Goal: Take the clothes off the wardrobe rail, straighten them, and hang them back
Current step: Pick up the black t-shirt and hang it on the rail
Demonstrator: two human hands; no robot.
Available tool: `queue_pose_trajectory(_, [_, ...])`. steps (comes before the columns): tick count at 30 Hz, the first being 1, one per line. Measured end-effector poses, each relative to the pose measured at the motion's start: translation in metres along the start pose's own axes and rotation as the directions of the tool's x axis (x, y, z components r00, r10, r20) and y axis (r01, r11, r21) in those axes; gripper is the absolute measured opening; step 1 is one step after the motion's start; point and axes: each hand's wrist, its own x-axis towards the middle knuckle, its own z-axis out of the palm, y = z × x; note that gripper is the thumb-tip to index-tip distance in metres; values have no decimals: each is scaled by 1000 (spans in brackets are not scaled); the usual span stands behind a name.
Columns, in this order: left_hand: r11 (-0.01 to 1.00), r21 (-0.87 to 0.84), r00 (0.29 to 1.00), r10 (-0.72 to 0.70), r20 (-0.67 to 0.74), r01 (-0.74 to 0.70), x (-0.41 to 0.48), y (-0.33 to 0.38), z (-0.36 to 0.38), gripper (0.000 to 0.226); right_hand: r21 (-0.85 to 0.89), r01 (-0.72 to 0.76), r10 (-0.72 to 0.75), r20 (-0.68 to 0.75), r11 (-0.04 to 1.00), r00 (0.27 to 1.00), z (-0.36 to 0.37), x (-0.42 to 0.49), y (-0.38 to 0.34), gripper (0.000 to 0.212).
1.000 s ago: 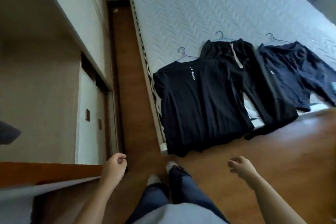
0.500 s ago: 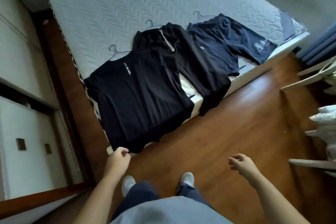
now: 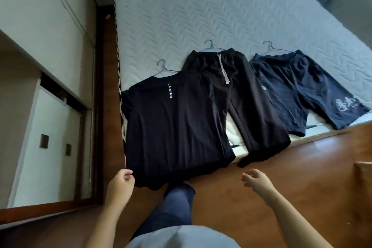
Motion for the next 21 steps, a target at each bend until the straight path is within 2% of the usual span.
queue_pose_trajectory(7, [992,-38,992,-124,-19,123,126,46,-20,23,-169,-30,37,42,985,998,14,92,-102,7])
queue_pose_trajectory(10, [986,-52,986,-163,-31,161,184,71,-28,24,-309,10,17,86,951,996,26,139,-151,20])
queue_pose_trajectory(16, [977,-38,978,-209,-20,208,282,108,-12,26,-334,109,-60,154,936,986,49,242,-238,6])
queue_pose_trajectory(21, [986,-24,985,-166,-49,165,372,130,13,28,-344,220,-172,165,913,971,61,336,-315,14])
